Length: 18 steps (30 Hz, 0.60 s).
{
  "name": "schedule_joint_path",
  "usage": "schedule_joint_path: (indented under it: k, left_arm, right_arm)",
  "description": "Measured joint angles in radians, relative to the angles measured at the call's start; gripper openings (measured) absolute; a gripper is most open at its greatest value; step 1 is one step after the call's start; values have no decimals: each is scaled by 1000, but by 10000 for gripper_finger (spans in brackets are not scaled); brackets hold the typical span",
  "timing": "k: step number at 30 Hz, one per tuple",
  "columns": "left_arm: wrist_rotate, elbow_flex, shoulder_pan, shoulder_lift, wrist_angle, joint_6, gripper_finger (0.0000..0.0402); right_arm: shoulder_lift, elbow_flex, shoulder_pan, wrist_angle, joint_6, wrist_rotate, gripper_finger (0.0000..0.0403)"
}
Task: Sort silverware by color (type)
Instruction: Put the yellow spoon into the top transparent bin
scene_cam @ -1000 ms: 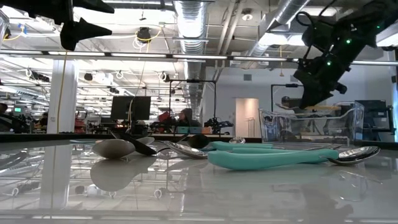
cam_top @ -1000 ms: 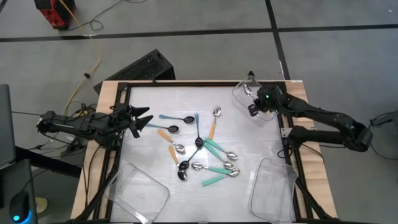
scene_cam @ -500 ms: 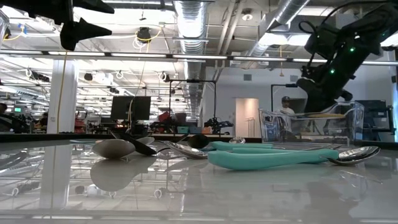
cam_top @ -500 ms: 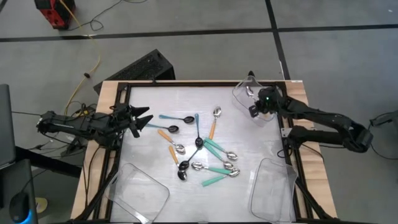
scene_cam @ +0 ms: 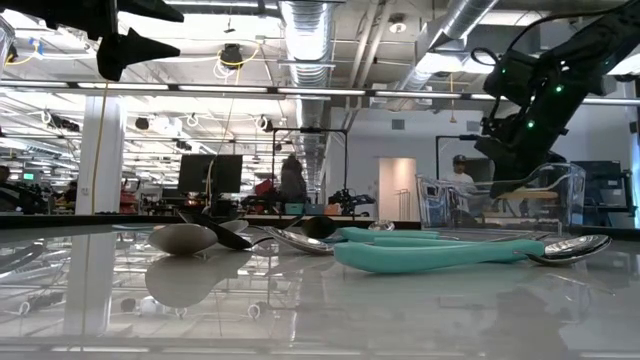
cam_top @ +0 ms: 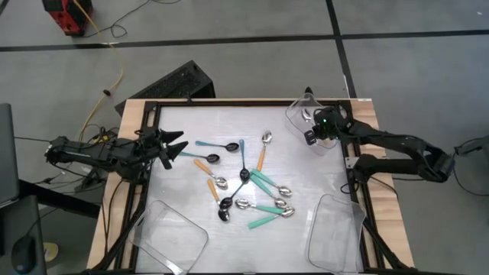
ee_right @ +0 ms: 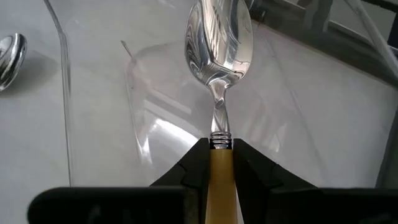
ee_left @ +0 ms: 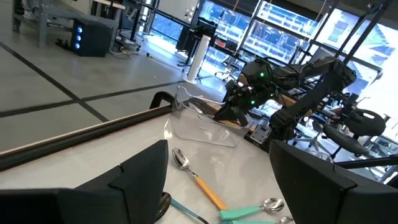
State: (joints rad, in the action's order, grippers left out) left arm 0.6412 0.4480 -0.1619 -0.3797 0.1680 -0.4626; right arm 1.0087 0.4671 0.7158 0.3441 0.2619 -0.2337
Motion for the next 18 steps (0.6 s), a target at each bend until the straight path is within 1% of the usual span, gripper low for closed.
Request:
schedule_joint_path:
  k: [7,18]
  left_arm:
    - [-5,0,0,0,0,0,265]
    - [-5,0,0,0,0,-1,265]
  right_arm:
    - [21,0,0,-5,0,0,84]
    - [104,0,0,-26,0,-3,85]
